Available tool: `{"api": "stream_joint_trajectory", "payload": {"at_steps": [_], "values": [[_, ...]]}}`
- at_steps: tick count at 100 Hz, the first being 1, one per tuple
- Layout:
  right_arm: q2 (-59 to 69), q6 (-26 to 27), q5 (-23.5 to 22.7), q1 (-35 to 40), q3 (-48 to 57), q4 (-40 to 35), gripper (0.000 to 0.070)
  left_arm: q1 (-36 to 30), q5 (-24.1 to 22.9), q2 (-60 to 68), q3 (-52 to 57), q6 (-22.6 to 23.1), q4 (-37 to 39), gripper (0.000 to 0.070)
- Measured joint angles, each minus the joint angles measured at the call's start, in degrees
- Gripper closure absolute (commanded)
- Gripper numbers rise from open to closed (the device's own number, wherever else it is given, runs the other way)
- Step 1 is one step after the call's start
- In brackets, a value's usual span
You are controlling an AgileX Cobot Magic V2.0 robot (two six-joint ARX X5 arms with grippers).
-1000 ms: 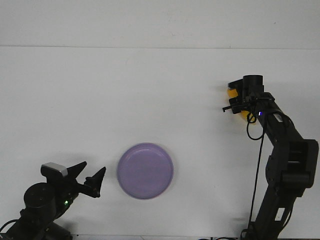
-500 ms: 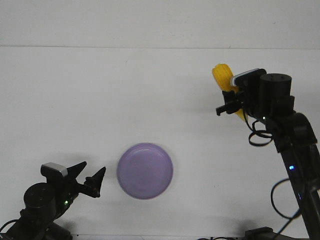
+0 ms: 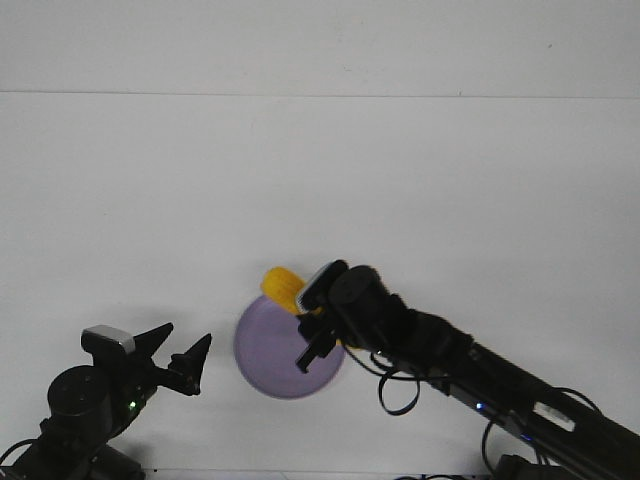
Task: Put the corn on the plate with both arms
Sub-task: 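Carry the corn with the right gripper over the plate and lower it, then open the right gripper to release the corn and withdraw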
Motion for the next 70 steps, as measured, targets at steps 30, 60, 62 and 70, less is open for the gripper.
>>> {"api": "stream_joint_trajectory", "payload": {"at_steps": [30, 60, 62, 70], "values": [[14.2, 2.9, 2.4, 4.6, -2.6, 7.4, 0.0565, 0.0, 0.0, 0.0, 0.0, 0.0, 0.0, 0.0168], [17.3, 3.2, 2.5, 4.9, -2.6, 9.5, 0.0147, 0.0, 0.0, 0.0, 0.0, 0.0, 0.0, 0.0168], [17.3, 3.2, 2.5, 4.9, -2.6, 9.5, 0.0147, 0.0, 0.0, 0.0, 0.0, 0.0, 0.0, 0.0168], [17.2, 3.2, 2.5, 4.8, -2.6, 9.5, 0.0148, 0.0, 0.0, 0.0, 0.0, 0.0, 0.0, 0.0168]]}}
